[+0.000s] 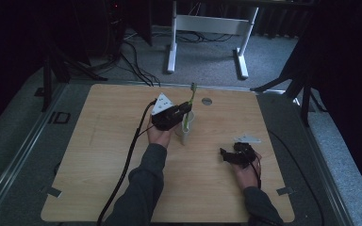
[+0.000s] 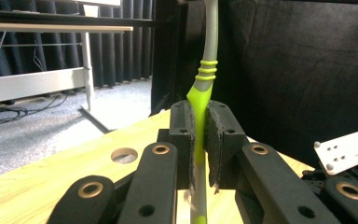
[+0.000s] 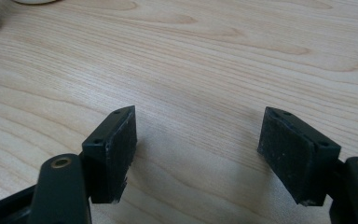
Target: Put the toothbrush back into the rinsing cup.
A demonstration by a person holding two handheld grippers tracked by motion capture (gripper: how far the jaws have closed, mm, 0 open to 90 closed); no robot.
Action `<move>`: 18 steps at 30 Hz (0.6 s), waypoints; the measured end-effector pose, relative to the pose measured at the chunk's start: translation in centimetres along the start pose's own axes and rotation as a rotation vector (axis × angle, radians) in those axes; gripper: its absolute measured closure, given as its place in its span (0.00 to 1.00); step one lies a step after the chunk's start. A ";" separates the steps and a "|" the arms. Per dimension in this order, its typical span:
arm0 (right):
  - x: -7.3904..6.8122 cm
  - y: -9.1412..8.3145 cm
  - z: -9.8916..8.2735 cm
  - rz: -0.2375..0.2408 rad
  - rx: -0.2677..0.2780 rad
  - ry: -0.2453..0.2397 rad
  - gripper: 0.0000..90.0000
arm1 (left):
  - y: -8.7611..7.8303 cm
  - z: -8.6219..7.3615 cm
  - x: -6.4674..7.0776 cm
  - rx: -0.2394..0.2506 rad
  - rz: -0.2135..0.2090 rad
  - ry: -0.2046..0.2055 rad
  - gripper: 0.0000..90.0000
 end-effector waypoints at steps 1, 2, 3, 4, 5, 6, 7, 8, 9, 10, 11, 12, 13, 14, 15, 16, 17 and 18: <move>0.0 0.0 0.0 0.000 0.000 0.000 0.30 | 0.0 0.0 0.0 0.000 0.000 0.000 0.91; 0.0 0.0 0.0 0.000 0.000 0.000 0.30 | 0.0 -0.1 0.0 -0.005 0.000 0.000 0.91; 0.0 0.0 0.0 0.000 0.001 -0.002 0.30 | 0.0 -0.3 0.0 -0.005 0.000 -0.003 0.91; 0.0 0.0 0.0 0.000 0.001 -0.002 0.30 | 0.0 -0.3 0.0 -0.005 0.000 -0.003 0.91; 0.0 0.0 0.0 0.000 0.001 -0.002 0.30 | 0.1 -0.3 0.1 -0.005 0.000 -0.004 0.91; 0.0 0.0 0.0 0.000 0.001 -0.002 0.30 | 0.1 -0.4 0.0 -0.008 0.000 -0.003 0.91; 0.0 0.0 0.0 0.000 0.001 -0.003 0.30 | 0.1 -0.5 0.1 -0.009 0.000 -0.004 0.91; 0.0 0.0 0.0 0.000 0.001 -0.003 0.30 | 0.1 -0.5 0.1 -0.009 0.000 -0.004 0.91; 0.0 0.0 0.0 -0.001 0.001 -0.002 0.30 | 0.1 -0.5 0.1 -0.011 -0.002 -0.004 0.91; 0.0 0.0 0.0 0.000 0.001 -0.002 0.30 | 0.1 -0.6 0.1 -0.009 -0.001 -0.006 0.91; 0.0 0.0 0.0 0.000 0.001 -0.002 0.30 | 0.1 -0.6 0.1 -0.010 -0.002 -0.008 0.91; 0.0 0.0 0.0 0.000 0.001 -0.002 0.30 | 0.1 -0.6 0.1 -0.010 -0.002 -0.008 0.91; 0.0 0.0 0.0 0.000 0.002 -0.002 0.30 | 0.1 -0.7 0.1 -0.012 -0.002 -0.006 0.91; 0.0 0.0 0.0 0.000 0.002 -0.002 0.30 | 0.1 -0.7 0.1 -0.012 -0.002 -0.006 0.91; 0.0 0.0 0.0 0.000 0.002 -0.002 0.30 | 0.2 -0.7 0.2 -0.011 -0.001 -0.006 0.91; 0.0 0.0 0.0 0.000 0.002 -0.002 0.30 | 0.2 -0.7 0.2 -0.014 -0.002 -0.007 0.91; 0.0 0.0 0.0 0.000 0.002 -0.002 0.30 | 0.2 -0.8 0.2 -0.014 -0.004 -0.007 0.91; 0.0 0.0 0.0 0.000 0.002 -0.002 0.30 | 0.3 -0.8 0.3 -0.014 -0.006 -0.007 0.91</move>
Point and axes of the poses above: each handheld gripper's, and its own axes: y roughly forward along the jaws, z roughly out of its top, x roughly to its right, the point moved 1 cm from there along y, roughly forward along the jaws, and after that the axes turned 15 degrees about y, right-handed, at the moved point
